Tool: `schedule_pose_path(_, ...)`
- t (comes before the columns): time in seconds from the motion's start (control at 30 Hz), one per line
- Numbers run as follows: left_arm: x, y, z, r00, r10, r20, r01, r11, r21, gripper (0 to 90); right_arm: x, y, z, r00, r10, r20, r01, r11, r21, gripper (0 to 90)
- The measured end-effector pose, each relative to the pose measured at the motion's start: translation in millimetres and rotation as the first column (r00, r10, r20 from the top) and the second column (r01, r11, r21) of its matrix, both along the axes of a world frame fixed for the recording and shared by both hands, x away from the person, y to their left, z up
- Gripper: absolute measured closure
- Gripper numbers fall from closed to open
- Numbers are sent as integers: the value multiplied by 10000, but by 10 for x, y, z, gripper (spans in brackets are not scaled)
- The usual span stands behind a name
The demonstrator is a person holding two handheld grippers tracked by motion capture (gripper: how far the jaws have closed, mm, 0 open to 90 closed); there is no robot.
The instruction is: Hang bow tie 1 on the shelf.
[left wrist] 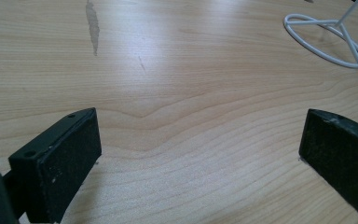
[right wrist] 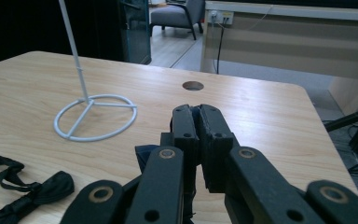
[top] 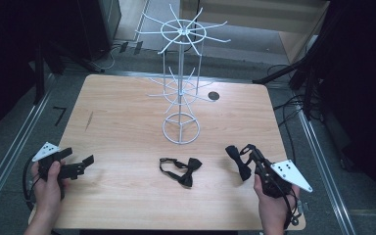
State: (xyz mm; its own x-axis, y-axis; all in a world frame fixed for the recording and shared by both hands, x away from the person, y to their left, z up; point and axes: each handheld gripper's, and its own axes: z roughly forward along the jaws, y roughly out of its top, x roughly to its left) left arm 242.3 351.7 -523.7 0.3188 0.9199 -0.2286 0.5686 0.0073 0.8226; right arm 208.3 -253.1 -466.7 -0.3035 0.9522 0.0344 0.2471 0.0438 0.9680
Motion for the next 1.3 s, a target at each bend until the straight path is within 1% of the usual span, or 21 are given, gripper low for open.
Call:
schedule_pose_path(0.17,0,1,0,10000,2,-1,-2,10000,-2,0,13,54,24,9999,109,1,-109,9999,15,876)
schedule_pose_path(0.33,-1,0,0,10000,14,3,-14,10000,3,0,26,147,76,9990,450,-29,-450,9990,32,875)
schedule_pose_path(0.37,-1,0,0,10000,14,3,-14,10000,3,0,26,147,76,9990,450,-29,-450,9990,32,875)
schedule_pose_path(0.5,-6,-1,0,10000,-5,-19,5,10000,1,0,60,239,110,9968,791,-125,-792,9968,-66,875)
schedule_pose_path(0.7,-8,-2,-1,10000,14,10,-14,10000,-27,0,99,357,130,9939,1082,-224,-1083,9941,-59,875)
schedule_pose_path(1.03,-9,1,0,10000,12,7,-12,10000,-61,0,148,502,201,9897,1433,-30,-1434,9896,-68,875)
schedule_pose_path(1.2,-10,3,1,10000,11,-12,-11,10000,-76,0,184,589,230,9870,1607,20,-1608,9870,48,875)
schedule_pose_path(1.3,-10,3,1,10000,29,-9,-29,10000,-96,0,197,611,234,9861,1663,46,-1663,9861,-13,875)
